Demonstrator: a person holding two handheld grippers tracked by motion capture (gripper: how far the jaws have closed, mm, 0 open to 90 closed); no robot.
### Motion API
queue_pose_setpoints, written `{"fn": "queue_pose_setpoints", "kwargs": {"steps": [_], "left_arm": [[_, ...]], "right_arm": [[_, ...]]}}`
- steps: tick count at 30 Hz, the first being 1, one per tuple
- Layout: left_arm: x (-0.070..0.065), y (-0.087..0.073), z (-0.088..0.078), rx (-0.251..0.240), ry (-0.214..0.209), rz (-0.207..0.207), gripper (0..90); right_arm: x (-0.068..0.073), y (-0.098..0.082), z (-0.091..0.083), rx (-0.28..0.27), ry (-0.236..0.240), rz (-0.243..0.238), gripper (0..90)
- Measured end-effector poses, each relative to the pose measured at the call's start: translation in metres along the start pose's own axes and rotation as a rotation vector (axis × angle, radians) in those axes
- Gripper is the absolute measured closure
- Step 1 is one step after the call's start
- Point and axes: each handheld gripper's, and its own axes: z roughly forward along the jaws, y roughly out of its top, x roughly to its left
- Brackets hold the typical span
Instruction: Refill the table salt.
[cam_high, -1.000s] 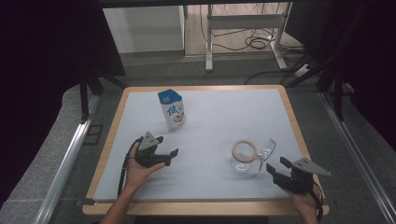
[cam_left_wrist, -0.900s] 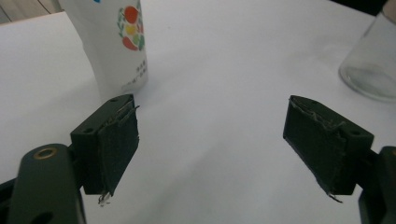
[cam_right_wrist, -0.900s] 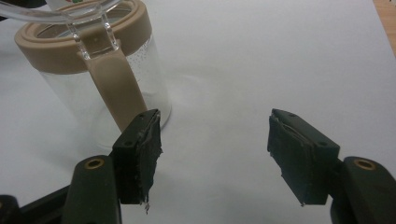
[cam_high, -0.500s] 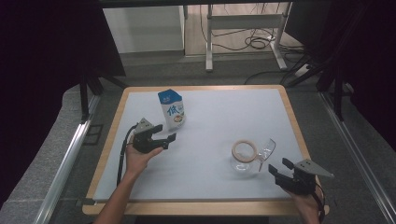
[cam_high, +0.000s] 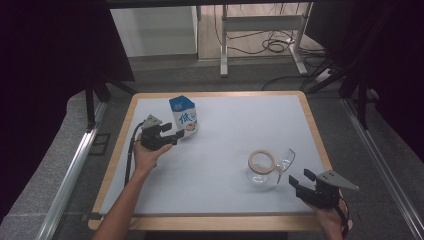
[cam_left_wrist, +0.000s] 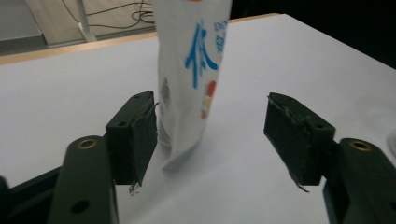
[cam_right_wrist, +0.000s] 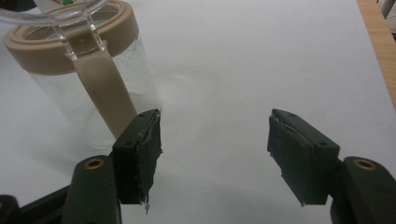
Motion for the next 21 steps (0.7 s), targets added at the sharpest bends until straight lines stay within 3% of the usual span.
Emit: {"fn": "queue_pose_setpoints", "kwargs": {"steps": [5,14,21], "left_arm": [[0.009,0.013,0.011,-0.008,0.021,0.001,41.3],[0.016,0.026,0.024,-0.022,-0.009,0.006,53.9],[0.015,0.027,0.033,0.003,-0.027,0.036,73.0]], "right_arm": [[-0.002,-0.001,0.000,0.005,-0.004,0.001,35.3],[-0.004,-0.001,-0.001,0.002,-0.010,0.009,35.2],[-0.004,-0.002,0.000,0.004,-0.013,0.007,35.2]]}}
